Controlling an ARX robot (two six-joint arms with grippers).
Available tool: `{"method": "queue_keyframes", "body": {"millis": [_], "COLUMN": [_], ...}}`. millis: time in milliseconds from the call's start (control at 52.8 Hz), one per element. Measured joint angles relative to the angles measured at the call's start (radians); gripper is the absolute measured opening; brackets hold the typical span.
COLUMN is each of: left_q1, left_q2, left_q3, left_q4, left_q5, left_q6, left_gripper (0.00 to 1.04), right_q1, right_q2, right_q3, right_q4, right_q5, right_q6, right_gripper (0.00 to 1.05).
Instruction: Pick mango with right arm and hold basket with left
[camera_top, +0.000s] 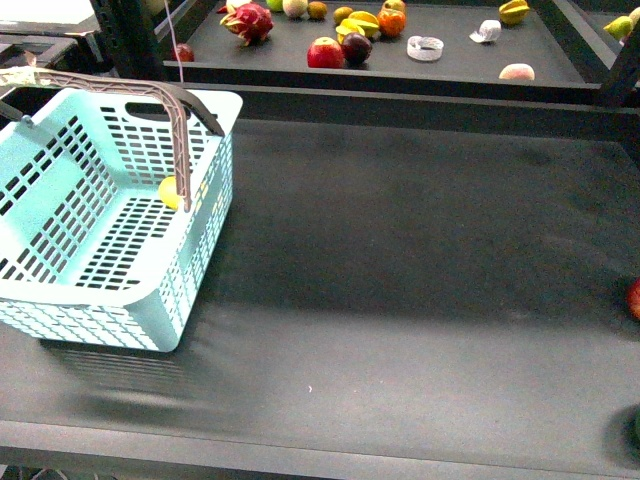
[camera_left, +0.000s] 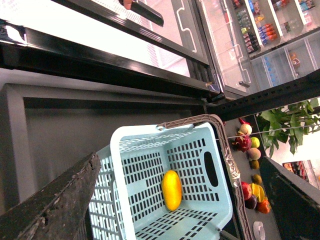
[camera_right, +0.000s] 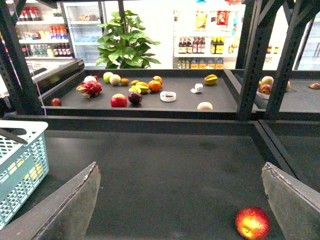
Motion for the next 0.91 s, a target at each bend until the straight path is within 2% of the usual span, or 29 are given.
{"method": "queue_keyframes", "body": {"millis": [170, 189, 246, 265, 284, 303, 322, 341, 379, 436, 663, 909], "left_q1": [0.005, 0.018, 0.072, 0.076, 0.079, 0.071, 0.052, 0.029, -0.006, -0.040, -0.159, -0.254], "left_q2": [-0.024, -0.015, 0.002, 0.002, -0.003, -0.023, -0.052, -0.083, -0.132, -0.164, -0.312, -0.455], "left_q3": [0.000, -0.007, -0.075, -0.087, -0.109, -0.134, -0.145, -0.150, -0.158, -0.183, -0.196, -0.196], "left_q4": [-0.022, 0.004, 0.223, 0.254, 0.310, 0.369, 0.386, 0.384, 0.361, 0.372, 0.243, 0.106], "left_q5": [0.006, 0.058, 0.346, 0.381, 0.438, 0.562, 0.641, 0.672, 0.665, 0.626, 0.508, 0.421], "left_q6": [0.006, 0.048, 0.219, 0.252, 0.328, 0.460, 0.571, 0.669, 0.793, 0.878, 0.974, 0.989], "left_gripper": [0.97, 0.95, 0.85, 0.83, 0.79, 0.74, 0.68, 0.63, 0.54, 0.43, 0.02, 0.02], "right_q1": [0.000, 0.000, 0.000, 0.000, 0.000, 0.000, 0.000, 0.000, 0.000, 0.000, 0.000, 0.000], "right_q2": [0.000, 0.000, 0.000, 0.000, 0.000, 0.000, 0.000, 0.000, 0.000, 0.000, 0.000, 0.000], "right_q3": [0.000, 0.000, 0.000, 0.000, 0.000, 0.000, 0.000, 0.000, 0.000, 0.000, 0.000, 0.000], "right_q4": [0.000, 0.000, 0.000, 0.000, 0.000, 0.000, 0.000, 0.000, 0.000, 0.000, 0.000, 0.000], "right_q5": [0.000, 0.000, 0.000, 0.000, 0.000, 0.000, 0.000, 0.000, 0.000, 0.001, 0.000, 0.000], "right_q6": [0.000, 0.000, 0.000, 0.000, 0.000, 0.000, 0.000, 0.000, 0.000, 0.000, 0.000, 0.000], "right_gripper": [0.96, 0.96, 0.96, 0.96, 0.96, 0.96, 0.96, 0.96, 0.96, 0.96, 0.96, 0.96]}}
